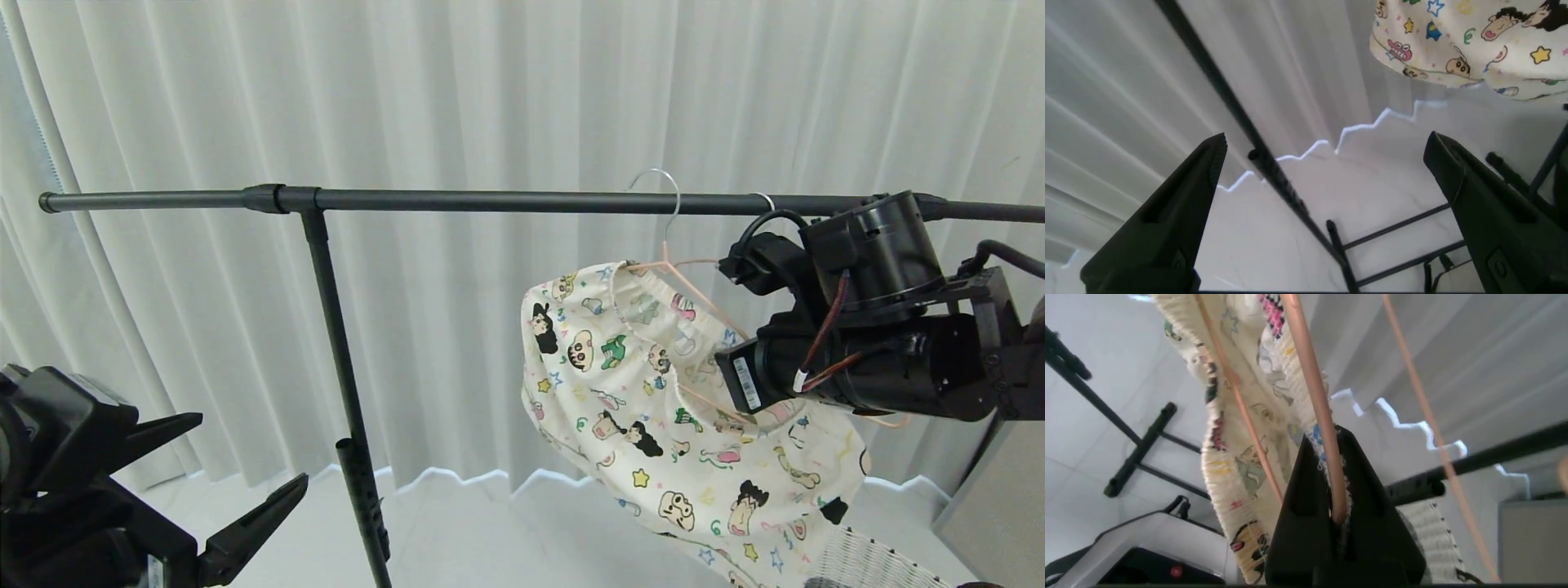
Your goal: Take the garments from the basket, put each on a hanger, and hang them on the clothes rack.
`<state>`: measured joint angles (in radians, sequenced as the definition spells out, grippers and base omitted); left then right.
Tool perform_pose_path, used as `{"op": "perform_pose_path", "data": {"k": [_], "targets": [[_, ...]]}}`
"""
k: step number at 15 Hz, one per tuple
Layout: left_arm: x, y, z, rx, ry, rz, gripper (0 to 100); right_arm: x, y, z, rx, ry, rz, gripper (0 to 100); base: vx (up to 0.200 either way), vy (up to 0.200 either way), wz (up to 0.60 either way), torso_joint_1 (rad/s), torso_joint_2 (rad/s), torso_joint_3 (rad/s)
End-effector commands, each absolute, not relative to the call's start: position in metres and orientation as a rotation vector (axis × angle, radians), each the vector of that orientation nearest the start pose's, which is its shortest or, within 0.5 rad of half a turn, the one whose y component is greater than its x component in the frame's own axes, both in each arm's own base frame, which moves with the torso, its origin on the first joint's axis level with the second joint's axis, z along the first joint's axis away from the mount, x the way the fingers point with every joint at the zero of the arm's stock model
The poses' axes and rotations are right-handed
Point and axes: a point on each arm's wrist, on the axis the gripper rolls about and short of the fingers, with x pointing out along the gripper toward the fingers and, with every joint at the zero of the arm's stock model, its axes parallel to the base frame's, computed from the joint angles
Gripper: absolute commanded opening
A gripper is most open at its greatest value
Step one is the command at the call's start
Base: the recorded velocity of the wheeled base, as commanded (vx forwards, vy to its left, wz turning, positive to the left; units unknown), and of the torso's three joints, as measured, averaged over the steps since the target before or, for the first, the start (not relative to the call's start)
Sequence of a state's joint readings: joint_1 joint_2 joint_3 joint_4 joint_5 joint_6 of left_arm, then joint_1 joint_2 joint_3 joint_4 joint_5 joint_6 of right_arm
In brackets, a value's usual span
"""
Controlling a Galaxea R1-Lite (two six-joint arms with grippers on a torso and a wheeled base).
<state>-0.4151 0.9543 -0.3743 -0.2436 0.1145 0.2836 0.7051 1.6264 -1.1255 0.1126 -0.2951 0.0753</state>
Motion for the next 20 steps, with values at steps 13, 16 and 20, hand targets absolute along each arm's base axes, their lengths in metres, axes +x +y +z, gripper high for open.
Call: {"op": "perform_pose_path", "data": {"k": [13, 16, 20], "targets": [[0.093, -0.038, 0.171, 0.439, 0.268, -0.356, 100, 0.243, 0.174, 0.226, -0.211, 0.547, 0.29, 0, 0.077, 0.0, 0.0, -0.001, 0.0, 0.002], [0.092, -0.038, 0.172, 0.437, 0.26, -0.355, 100, 0.25, 0.179, 0.214, -0.232, 0.579, 0.276, 0, 0.0, 0.0, 0.0, 0.0, 0.0, 0.0], [0.09, -0.038, 0.173, 0.437, 0.249, -0.361, 100, 0.26, 0.186, 0.201, -0.255, 0.607, 0.254, 0, 0.0, 0.0, 0.0, 0.0, 0.0, 0.0]]}}
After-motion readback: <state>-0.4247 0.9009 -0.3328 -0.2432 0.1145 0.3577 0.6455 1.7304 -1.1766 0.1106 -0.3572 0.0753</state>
